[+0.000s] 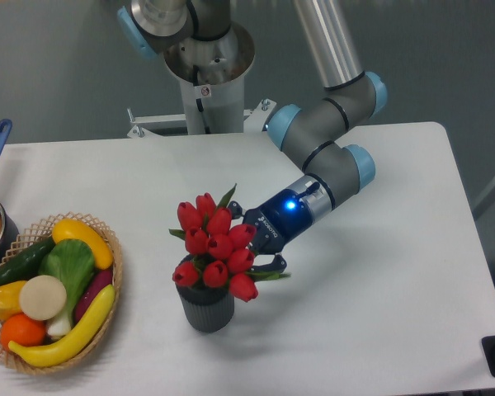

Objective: Insert the flowers into the vase
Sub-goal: 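Push the tulips down into the vase and open the gripper, then withdraw the open gripper up and away from the tulips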

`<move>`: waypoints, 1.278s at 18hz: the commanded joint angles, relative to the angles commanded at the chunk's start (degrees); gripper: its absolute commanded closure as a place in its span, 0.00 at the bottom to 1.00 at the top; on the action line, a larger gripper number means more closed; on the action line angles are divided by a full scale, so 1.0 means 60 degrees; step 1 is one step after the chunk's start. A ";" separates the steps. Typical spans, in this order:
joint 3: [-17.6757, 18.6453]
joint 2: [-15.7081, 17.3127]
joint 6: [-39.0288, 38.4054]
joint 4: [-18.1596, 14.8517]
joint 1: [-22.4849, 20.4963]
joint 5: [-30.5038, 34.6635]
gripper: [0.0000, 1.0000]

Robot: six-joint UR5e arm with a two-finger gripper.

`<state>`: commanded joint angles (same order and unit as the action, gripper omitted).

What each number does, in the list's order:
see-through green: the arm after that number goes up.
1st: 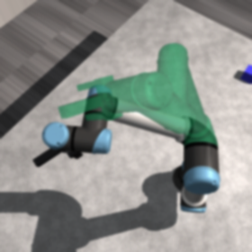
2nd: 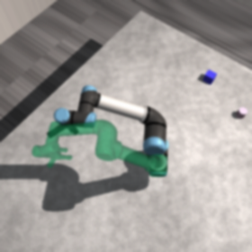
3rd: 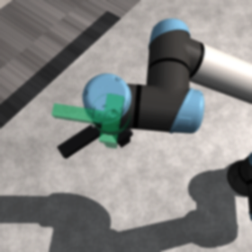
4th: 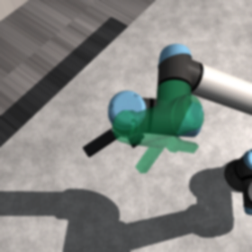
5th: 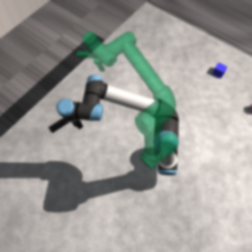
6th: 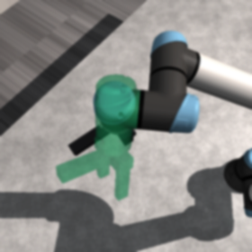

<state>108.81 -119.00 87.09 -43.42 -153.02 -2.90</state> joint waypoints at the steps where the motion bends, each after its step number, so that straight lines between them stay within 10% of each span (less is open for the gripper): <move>1: 0.0044 0.0000 0.0205 0.0000 -0.0015 0.0015 0.21; 4: 0.0059 0.0029 0.0456 -0.0015 -0.0044 0.0029 0.00; 23: -0.1684 0.1829 0.0342 -0.0029 -0.2312 0.4260 0.00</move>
<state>98.70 -108.03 89.14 -43.59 -166.89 22.66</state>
